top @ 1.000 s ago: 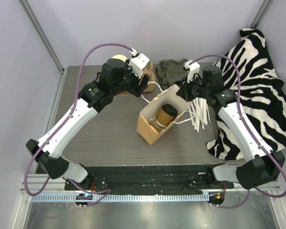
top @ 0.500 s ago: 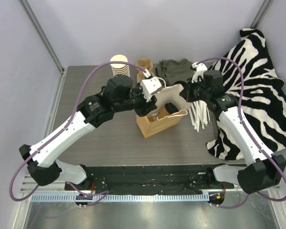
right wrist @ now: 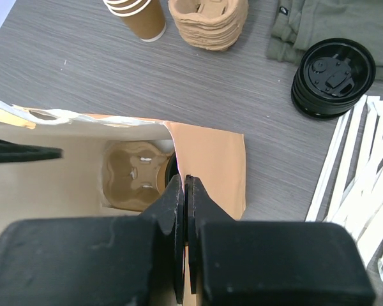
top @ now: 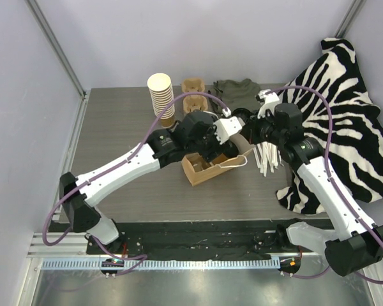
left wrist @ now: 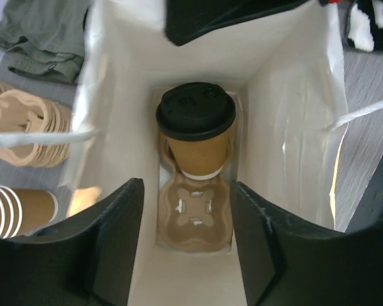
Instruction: Pack the takeout coffee
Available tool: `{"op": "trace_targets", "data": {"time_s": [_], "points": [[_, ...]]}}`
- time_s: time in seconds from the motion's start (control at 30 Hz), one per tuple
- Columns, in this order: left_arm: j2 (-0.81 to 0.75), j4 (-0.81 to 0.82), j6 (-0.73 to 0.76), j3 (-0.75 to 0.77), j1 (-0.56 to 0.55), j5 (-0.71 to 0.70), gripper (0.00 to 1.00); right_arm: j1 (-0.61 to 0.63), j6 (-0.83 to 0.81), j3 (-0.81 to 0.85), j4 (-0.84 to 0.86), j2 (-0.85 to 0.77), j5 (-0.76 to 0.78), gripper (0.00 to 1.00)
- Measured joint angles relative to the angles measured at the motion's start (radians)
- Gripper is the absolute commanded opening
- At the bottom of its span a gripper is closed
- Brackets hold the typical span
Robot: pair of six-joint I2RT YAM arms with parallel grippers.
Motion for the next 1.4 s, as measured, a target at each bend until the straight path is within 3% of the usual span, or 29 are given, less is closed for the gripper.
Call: {"op": "trace_targets", "data": {"time_s": [0.27,0.47,0.9,1.4], "points": [[0.05,0.088,0.086,-0.059,-0.04,-0.047,0.77,0.009,0.019,-0.016,0.004,-0.003,0.0,0.01],[0.101,0.125,0.097,-0.069,-0.039,-0.066,0.8,0.013,0.032,-0.016,0.005,-0.003,0.0,0.01],[0.189,0.193,0.093,-0.096,-0.004,-0.076,0.84,0.004,0.034,-0.024,0.002,-0.003,0.017,0.01],[0.257,0.367,0.092,-0.157,0.036,0.012,0.75,0.005,0.04,-0.033,-0.013,-0.003,0.025,0.01]]}}
